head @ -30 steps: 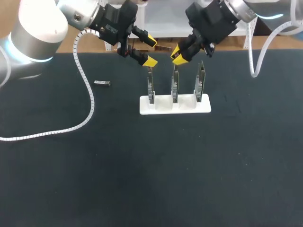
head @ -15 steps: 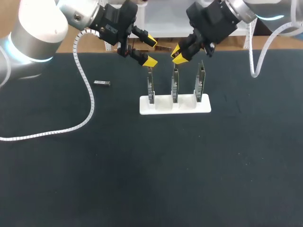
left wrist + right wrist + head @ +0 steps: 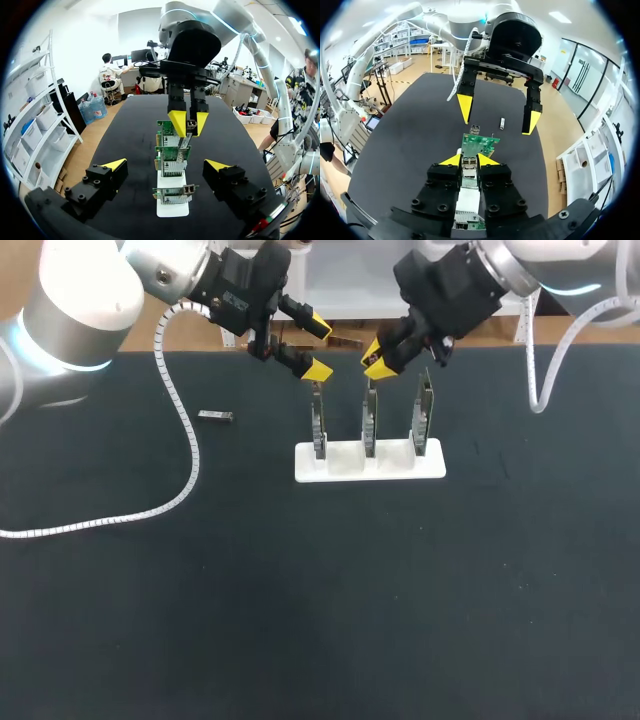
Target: Pick up the optical module with the left hand, and insert it into the network port with the right hand.
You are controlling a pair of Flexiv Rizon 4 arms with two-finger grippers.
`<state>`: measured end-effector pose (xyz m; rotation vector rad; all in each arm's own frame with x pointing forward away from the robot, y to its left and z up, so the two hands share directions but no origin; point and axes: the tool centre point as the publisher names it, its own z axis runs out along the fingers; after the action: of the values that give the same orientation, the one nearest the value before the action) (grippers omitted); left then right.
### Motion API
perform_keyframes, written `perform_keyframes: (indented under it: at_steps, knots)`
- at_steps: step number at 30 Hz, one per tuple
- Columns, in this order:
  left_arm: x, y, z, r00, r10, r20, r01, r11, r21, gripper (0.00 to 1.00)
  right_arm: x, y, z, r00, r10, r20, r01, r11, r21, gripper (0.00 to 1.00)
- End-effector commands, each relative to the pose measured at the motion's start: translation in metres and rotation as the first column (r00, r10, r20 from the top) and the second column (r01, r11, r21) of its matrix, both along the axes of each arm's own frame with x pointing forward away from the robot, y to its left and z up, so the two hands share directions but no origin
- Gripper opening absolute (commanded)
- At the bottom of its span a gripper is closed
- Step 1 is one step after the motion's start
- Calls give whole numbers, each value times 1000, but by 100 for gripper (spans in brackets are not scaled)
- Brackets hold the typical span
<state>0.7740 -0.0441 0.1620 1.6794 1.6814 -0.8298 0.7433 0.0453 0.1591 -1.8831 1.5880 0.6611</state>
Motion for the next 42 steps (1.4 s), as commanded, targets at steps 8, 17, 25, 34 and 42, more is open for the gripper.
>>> perform_keyframes:
  at_steps: [8,17,25,34,42]
  knots:
    - [0,0,0,1000,1,0,-1,1000,3,100,2,-2,-1,1000,0,3,0,1000,10,0]
    - [0,0,0,1000,1,0,-1,1000,3,100,-1,-1,-7,1000,-8,-13,8,1000,25,0]
    - [0,0,0,1000,1,0,-1,1000,3,100,0,-3,-8,1000,-21,-14,21,1000,22,0]
    - [0,0,0,1000,1,0,-1,1000,3,100,2,-2,-2,1000,-20,3,20,1000,17,0]
    - [0,0,0,1000,1,0,-1,1000,3,100,1,-3,2,1000,-23,13,23,1000,11,0]
